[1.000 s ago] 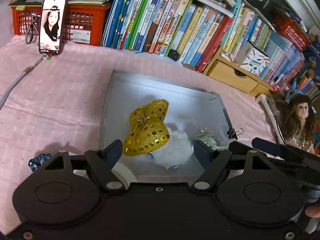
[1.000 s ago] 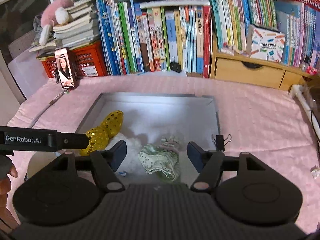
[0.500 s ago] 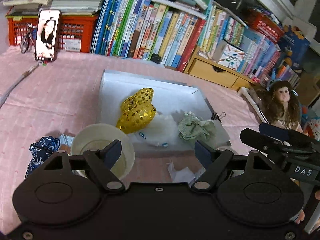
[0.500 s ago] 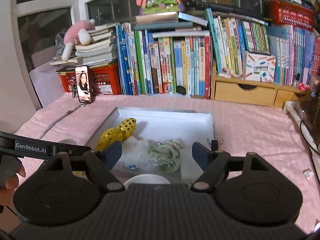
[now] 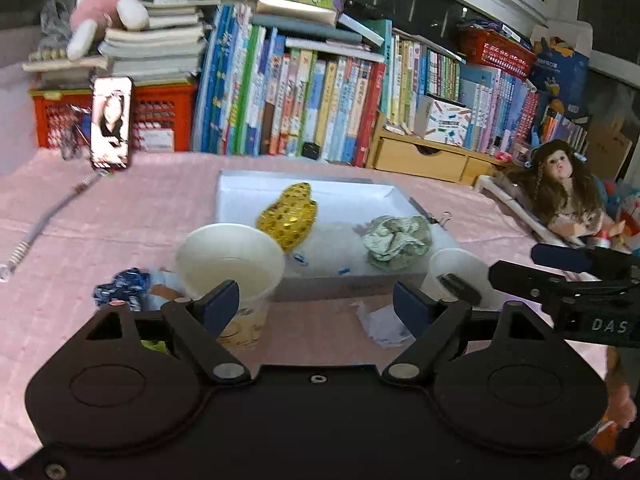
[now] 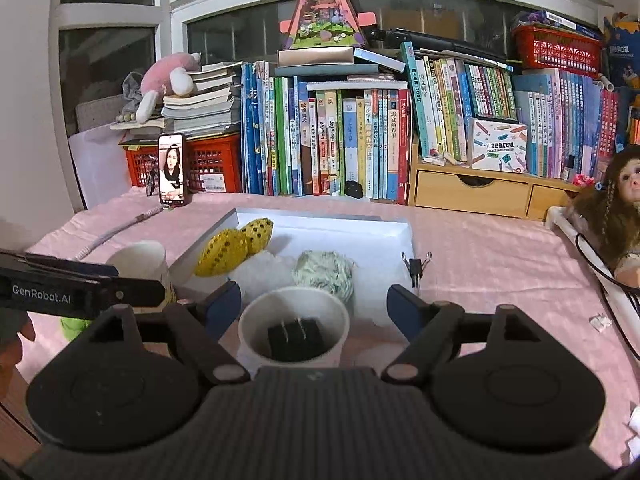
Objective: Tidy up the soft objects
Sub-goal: 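Withdraw both tools back from the tray, then move the left tool to the blue floral pouch while the right tool approaches the green-pink scrunchie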
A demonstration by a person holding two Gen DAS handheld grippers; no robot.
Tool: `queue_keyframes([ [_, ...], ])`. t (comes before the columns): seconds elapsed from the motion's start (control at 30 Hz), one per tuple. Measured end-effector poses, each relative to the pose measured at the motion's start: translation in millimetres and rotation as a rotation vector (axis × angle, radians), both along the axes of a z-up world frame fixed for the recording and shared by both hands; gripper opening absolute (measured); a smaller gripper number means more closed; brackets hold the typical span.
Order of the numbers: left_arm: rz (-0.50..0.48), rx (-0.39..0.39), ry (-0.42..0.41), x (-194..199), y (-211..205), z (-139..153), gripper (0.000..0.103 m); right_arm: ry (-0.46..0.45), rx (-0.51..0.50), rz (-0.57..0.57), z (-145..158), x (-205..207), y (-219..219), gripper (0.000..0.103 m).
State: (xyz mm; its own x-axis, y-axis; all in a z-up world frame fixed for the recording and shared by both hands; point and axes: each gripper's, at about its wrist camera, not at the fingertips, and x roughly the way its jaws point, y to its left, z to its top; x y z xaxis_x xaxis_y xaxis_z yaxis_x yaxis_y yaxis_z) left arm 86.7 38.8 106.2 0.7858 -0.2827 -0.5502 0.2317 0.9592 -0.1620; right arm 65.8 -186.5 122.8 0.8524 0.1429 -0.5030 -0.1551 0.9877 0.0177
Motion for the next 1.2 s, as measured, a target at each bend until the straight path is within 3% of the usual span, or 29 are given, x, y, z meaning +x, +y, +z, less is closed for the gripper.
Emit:
queue_keyframes([
  [0.23,0.021,-0.016,-0.032,-20,12,-8,0.085,-0.027,-0.011,0.001,-13,-17,10,0.088],
  [0.53,0.072,0.065,-0.087,-44,26,-22,0.087,-0.056,-0.033,0.051,-23,-34,31,0.088],
  [0.77,0.126,0.112,-0.089,-46,38,-35,0.087,-0.064,-0.064,0.115,-32,-39,52,0.088],
  [1.2,0.216,0.130,-0.094,-41,56,-50,0.087,-0.021,-0.082,0.200,-58,-38,80,0.088],
])
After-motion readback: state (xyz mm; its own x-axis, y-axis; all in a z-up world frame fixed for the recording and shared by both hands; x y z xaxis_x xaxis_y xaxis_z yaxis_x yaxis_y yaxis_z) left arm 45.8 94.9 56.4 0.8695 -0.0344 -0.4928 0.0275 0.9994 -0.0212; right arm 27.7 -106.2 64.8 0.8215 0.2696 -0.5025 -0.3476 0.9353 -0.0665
